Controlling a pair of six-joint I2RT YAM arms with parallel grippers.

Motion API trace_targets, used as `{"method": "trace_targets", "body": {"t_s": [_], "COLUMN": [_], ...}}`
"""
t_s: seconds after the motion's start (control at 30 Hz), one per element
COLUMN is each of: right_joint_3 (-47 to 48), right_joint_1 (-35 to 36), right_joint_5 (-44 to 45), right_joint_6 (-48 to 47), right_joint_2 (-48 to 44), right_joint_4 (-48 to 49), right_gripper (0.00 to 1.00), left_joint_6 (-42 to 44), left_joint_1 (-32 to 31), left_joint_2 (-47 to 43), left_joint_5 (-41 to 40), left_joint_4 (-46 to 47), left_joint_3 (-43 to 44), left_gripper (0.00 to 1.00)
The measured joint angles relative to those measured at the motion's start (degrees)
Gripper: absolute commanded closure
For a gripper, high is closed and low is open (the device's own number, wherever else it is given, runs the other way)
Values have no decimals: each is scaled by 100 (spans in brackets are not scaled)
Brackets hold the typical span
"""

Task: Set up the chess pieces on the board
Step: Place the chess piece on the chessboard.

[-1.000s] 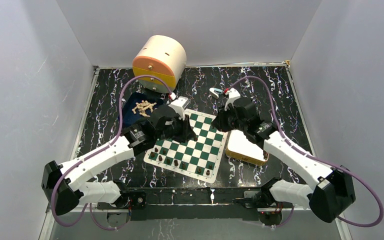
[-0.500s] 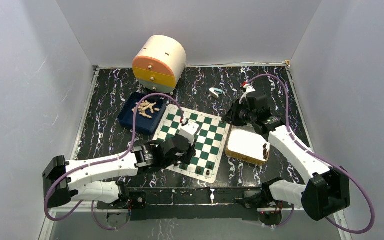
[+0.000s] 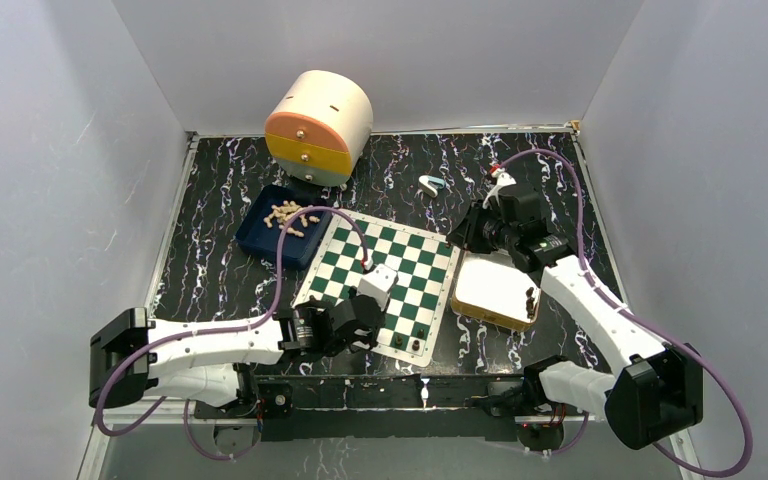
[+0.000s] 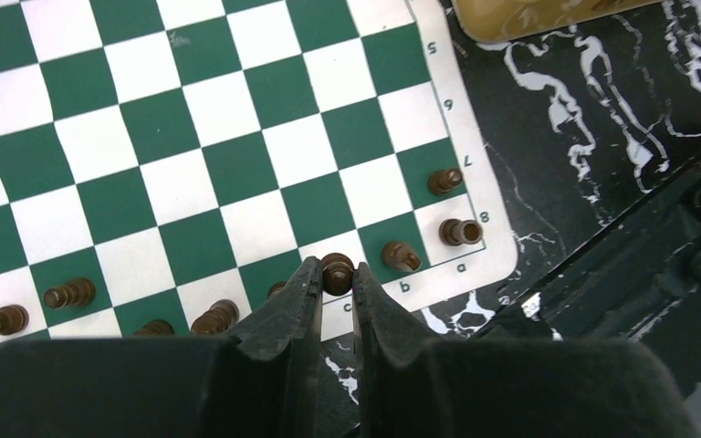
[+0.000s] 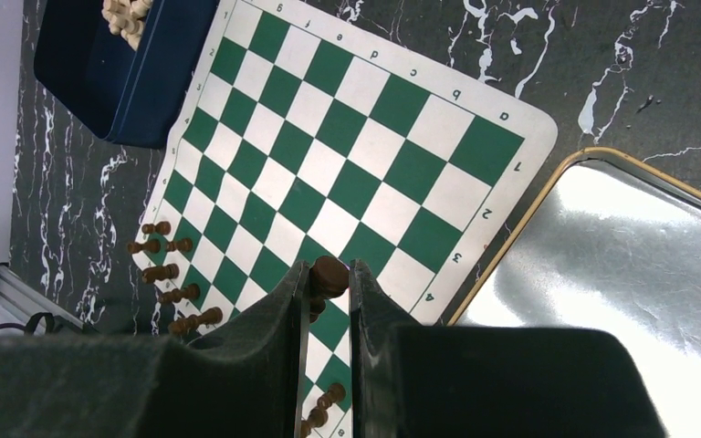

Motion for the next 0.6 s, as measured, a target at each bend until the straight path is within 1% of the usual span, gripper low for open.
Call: {"method": "trace_targets", "body": {"t_s": [0.17, 0.6], "right_joint_3": [0, 0], "right_joint_1": [-26, -57], "right_joint_5": [4, 17], "right_joint_6": [-46, -146], "right_joint_2": [-68, -114], "right_joint_4": [-7, -129], "right_gripper": [94, 94], "left_joint_6": [-85, -83], "left_joint_1": [-11, -55], "left_joint_2": [79, 472], "left_joint_5": [-26, -20], "left_joint_4": [179, 651], "left_joint_3": [-251, -389], "left_gripper": [100, 100]}}
